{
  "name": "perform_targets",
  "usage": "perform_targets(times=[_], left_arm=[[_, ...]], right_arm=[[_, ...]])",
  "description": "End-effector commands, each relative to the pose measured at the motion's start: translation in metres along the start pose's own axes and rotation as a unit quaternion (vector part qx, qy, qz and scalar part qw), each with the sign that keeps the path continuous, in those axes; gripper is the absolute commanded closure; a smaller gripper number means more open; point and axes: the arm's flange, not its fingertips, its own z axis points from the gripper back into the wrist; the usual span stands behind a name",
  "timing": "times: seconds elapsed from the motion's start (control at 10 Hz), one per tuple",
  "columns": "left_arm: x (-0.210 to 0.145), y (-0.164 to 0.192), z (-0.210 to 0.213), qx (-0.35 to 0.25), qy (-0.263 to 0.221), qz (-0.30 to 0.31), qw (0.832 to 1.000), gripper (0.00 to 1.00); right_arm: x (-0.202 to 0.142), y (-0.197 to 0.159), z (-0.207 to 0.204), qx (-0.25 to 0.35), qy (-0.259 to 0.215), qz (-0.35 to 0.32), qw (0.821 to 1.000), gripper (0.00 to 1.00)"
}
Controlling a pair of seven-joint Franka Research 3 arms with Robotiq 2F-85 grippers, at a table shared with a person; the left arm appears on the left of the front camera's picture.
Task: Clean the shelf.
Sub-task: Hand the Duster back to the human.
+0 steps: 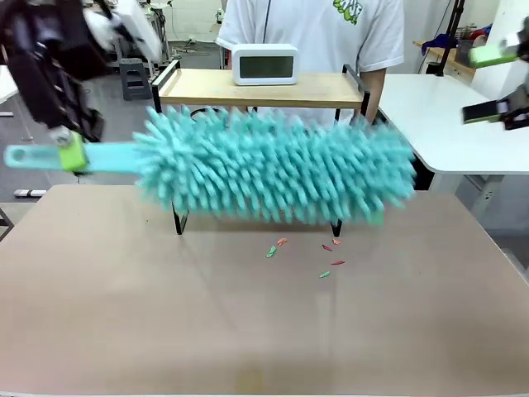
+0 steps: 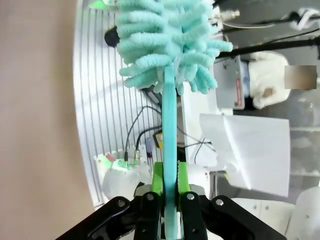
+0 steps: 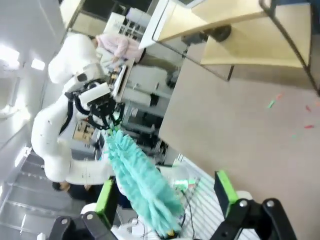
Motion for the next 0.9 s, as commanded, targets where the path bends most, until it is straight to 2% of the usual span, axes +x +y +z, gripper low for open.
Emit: perform_targets(times=[0.0, 0.1, 0.4, 0.6, 0.8], left_arm=[[0.020, 0.005, 0.014, -0.016, 0.059, -0.023, 0.998, 0.88], [0.036, 0.012, 0.008, -0.018, 0.073, -0.022, 0.997, 0.88], [0.053, 0.017, 0.008, -0.019, 0.063, -0.050, 0.997, 0.88], [0.059, 0.023, 0.005, -0.026, 0.060, -0.050, 0.997, 0.88], [0.060, 0.027, 0.003, -0.036, 0.053, -0.054, 0.997, 0.88]], right_arm=[[0.019, 0.003, -0.038, 0.026, 0.076, -0.011, 0.997, 0.00], [0.013, 0.006, -0.066, 0.032, 0.120, -0.019, 0.992, 0.00], [-0.021, 0.009, -0.118, 0.044, 0.247, 0.001, 0.968, 0.00], [-0.035, 0.006, -0.129, 0.102, 0.289, -0.004, 0.952, 0.00], [-0.047, 0.011, -0.131, 0.097, 0.334, 0.021, 0.937, 0.00]])
